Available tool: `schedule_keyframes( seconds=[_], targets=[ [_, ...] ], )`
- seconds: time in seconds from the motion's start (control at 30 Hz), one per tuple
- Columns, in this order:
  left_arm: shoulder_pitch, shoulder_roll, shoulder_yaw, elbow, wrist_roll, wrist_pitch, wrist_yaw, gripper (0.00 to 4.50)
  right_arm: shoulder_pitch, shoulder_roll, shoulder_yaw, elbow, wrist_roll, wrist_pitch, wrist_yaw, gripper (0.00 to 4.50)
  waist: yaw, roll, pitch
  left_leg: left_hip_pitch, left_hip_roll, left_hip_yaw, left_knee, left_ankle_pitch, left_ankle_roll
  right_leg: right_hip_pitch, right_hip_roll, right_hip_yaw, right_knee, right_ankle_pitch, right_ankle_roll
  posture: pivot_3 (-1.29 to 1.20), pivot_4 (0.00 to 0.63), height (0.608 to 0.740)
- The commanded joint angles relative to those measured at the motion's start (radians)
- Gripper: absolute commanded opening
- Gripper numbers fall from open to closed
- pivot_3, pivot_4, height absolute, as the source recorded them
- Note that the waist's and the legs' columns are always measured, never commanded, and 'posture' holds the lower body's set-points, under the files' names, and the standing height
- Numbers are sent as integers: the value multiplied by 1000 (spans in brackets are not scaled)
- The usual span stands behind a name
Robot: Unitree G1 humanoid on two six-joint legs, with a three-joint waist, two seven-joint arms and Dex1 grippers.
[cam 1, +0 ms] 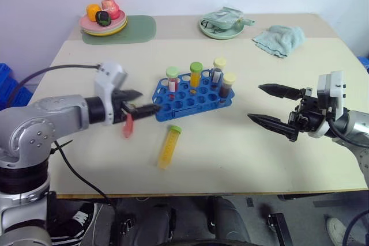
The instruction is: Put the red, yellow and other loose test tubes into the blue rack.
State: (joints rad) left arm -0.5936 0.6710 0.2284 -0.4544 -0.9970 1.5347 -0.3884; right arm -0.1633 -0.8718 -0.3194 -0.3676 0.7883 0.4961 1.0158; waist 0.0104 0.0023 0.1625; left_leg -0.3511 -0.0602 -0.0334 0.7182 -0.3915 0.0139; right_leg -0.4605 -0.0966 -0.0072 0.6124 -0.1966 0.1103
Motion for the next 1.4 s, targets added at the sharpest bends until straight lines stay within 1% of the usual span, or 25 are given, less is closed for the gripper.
schedule_keyframes(
  seconds=[0.03,0.1,0.17,0.23,0.27,0.33,0.43,0.5,0.57,0.67,0.77,0.83,0.9,0.97,1.07,1.27,1.4],
  targets=[
    [-28,8,7,31,-138,80,137,4500,-20,6,1,-11,4,-1,0,4457,-5,0,0,0,0,0,-1,0,0,0,0,0,0,0,0,0,150,740],
    [-36,20,-17,86,-225,80,242,4500,-19,15,9,-14,-2,-4,-6,4457,-6,0,0,1,0,0,-1,1,-1,-1,0,0,0,0,0,0,150,740],
    [-31,46,-35,107,-284,80,314,4500,-17,20,13,-17,-6,-5,-10,4457,-5,0,0,1,0,0,-1,1,-2,-1,0,0,0,0,0,0,150,740],
    [-10,56,-35,158,-389,80,424,4500,-17,22,15,-16,-8,-5,-11,4457,-3,0,0,1,0,0,-1,1,-2,-1,0,0,0,0,0,0,150,740],
    [-6,78,-65,190,-452,80,468,4500,-18,23,17,-15,-9,-5,-13,4457,-2,0,0,1,0,0,-1,1,-2,-1,-1,1,0,0,0,0,150,740],
    [-17,76,-100,222,-539,79,550,4500,-21,28,24,-15,-12,-3,-19,4457,4,0,0,1,0,0,-1,1,-2,0,-1,1,0,0,0,0,150,740],
    [-90,110,-223,273,-661,65,624,4500,-19,36,31,-17,-21,-6,-23,4457,6,0,0,1,-1,-1,0,1,-2,1,-1,1,0,0,0,0,150,740],
    [-141,153,-324,333,-836,-30,711,4500,-19,40,35,-18,-23,-7,-27,4457,4,0,0,0,-2,-2,1,1,-2,0,-1,0,0,0,0,0,150,740],
    [-196,184,-409,376,-952,-101,779,4500,-17,45,36,-21,-25,-6,-30,4457,1,0,0,1,-1,-2,0,1,-2,0,-1,1,1,0,0,0,150,740],
    [-288,212,-526,457,-975,-86,763,4500,-15,54,40,-22,-33,-12,-38,4457,0,0,0,2,-1,-2,-1,2,-3,0,-1,1,1,0,0,0,150,740],
    [-336,213,-580,482,-975,-80,716,4500,-17,60,44,-17,-41,-17,-38,4457,-2,1,0,2,-2,-2,-1,2,-4,0,0,1,1,0,0,0,150,740],
    [-387,203,-622,509,-975,-77,725,4500,-19,65,46,-14,-42,-16,-38,4457,-2,1,0,2,-2,-1,-1,2,-4,0,0,1,1,0,0,0,150,740],
    [-460,183,-680,613,-975,-29,683,4500,-20,70,50,-13,-46,-19,-40,4457,3,0,0,2,-2,-2,0,2,-4,0,0,1,1,0,0,0,150,740],
    [-511,174,-724,672,-975,1,663,4500,-21,76,57,-13,-50,-21,-42,4457,2,0,0,2,-3,-2,0,2,-4,1,0,1,1,0,0,0,150,740],
    [-584,183,-805,757,-975,60,616,4500,-22,84,59,-15,-52,-20,-48,4457,-3,1,0,2,-3,-2,-1,2,-4,0,0,1,1,0,0,0,150,740],
    [-626,216,-903,777,-975,80,541,4500,-11,98,63,-23,-62,-24,-59,4457,-12,1,0,3,-8,-5,-2,2,-4,-1,0,2,1,0,0,0,150,740],
    [-596,205,-914,779,-975,53,586,4500,-7,112,66,-29,-70,-26,-65,4457,-11,1,0,2,-14,-24,-2,2,-5,-1,0,2,1,0,0,0,150,740]
  ],
)
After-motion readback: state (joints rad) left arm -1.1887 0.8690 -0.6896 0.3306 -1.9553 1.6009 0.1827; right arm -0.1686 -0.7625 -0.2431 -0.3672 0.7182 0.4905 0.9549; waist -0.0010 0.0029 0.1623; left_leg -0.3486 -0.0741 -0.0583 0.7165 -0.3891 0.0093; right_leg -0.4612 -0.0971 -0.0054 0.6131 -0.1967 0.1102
